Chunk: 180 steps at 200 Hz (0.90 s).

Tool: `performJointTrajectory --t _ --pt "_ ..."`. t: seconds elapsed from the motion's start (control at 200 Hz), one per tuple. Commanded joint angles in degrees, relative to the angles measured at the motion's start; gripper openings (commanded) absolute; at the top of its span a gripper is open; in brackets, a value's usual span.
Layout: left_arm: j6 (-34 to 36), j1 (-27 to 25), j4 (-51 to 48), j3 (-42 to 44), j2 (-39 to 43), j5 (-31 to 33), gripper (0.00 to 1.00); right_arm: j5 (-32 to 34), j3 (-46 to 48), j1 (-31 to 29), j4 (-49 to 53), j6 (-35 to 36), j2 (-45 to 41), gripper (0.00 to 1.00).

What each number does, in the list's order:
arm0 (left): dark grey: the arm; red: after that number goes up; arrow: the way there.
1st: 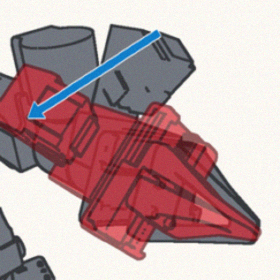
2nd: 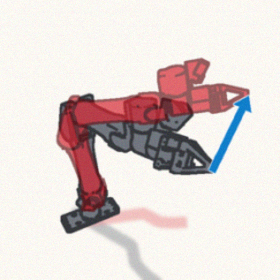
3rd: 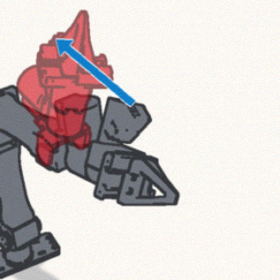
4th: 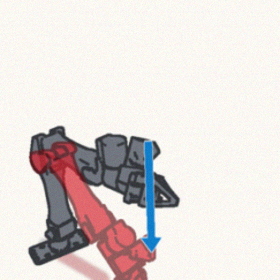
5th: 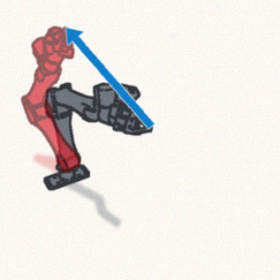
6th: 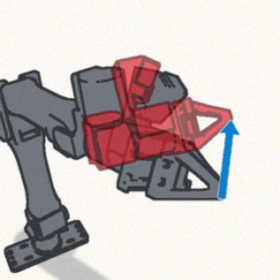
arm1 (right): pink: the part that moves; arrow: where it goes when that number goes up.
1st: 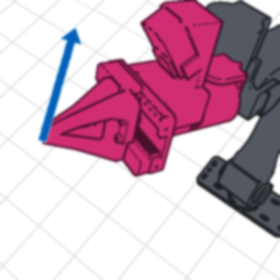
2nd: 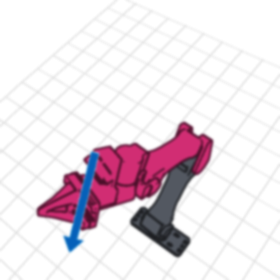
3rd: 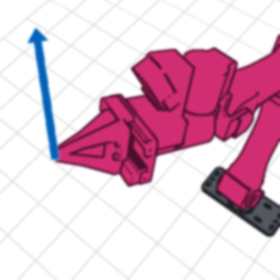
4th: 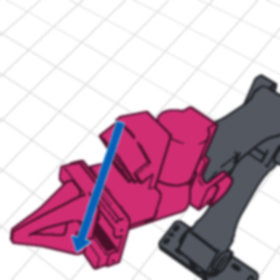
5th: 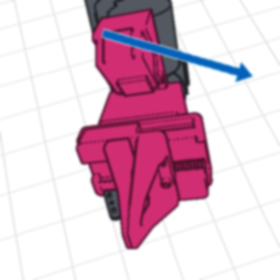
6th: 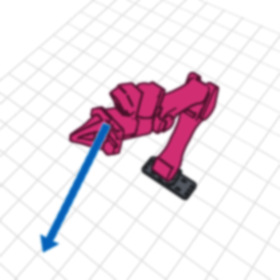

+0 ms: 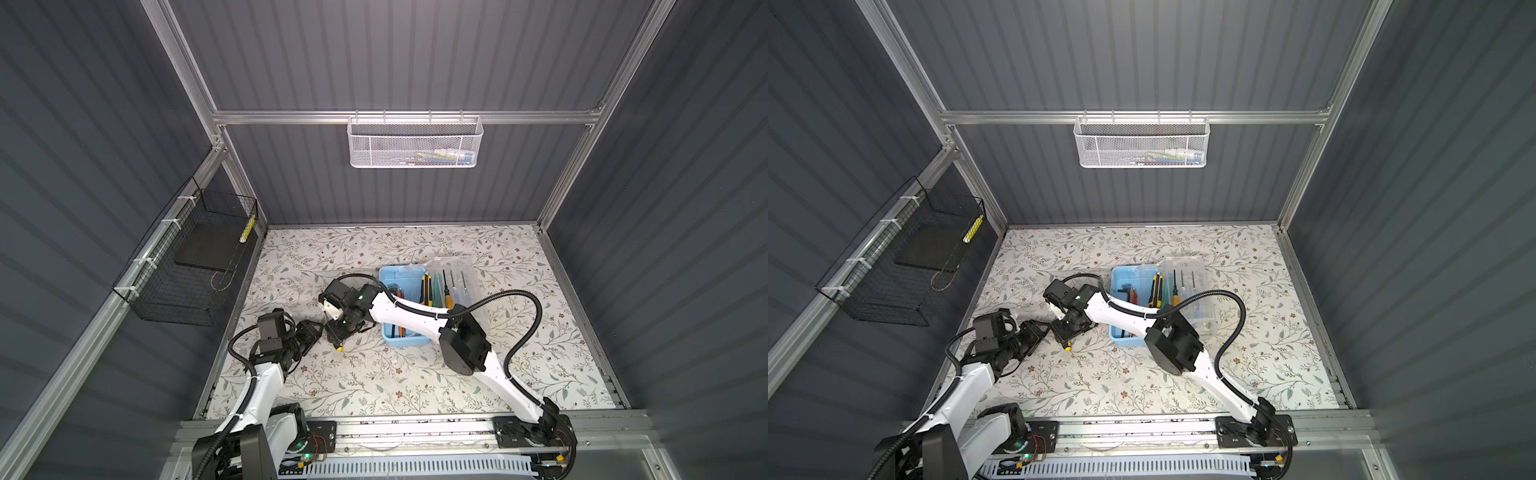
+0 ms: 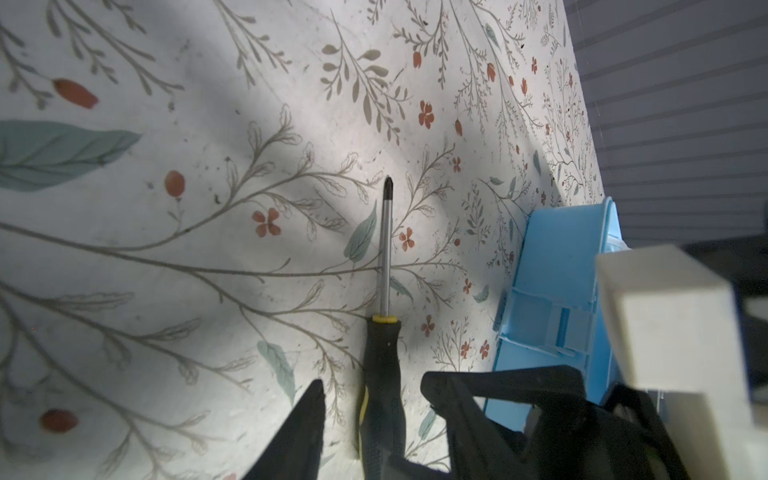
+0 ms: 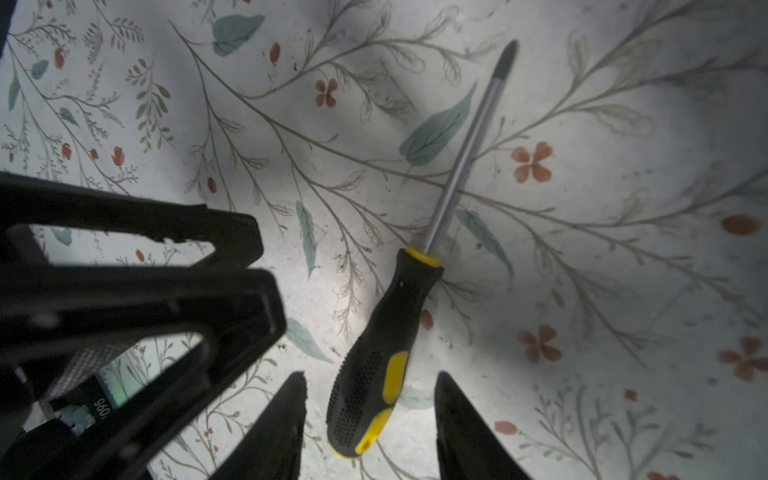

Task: Pack the tool kit
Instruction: 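Lower the right gripper onto the black-and-yellow screwdriver and close it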

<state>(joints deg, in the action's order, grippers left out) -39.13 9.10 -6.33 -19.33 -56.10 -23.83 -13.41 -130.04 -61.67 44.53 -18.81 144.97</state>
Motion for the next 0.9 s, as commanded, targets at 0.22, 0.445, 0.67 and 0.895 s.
performJointTrajectory --t 0.22,0.445,0.67,0.895 --pt "0.46 0.56 -0.19 1.32 0.51 -0.01 0.48 4.83 -5.20 -1.51 4.80 2.23 3.84 0.48" --pt "0.38 0.56 0.26 1.29 0.29 0.13 0.48 9.96 -9.33 -2.82 8.54 4.28 6.88 0.45" --pt "0.26 0.56 0.26 1.05 0.12 0.10 0.48 11.36 -9.98 -3.17 9.12 4.98 7.58 0.38" --pt "0.18 0.56 0.26 0.42 -0.14 0.19 0.48 11.47 -9.90 -3.19 9.44 5.34 7.44 0.31"
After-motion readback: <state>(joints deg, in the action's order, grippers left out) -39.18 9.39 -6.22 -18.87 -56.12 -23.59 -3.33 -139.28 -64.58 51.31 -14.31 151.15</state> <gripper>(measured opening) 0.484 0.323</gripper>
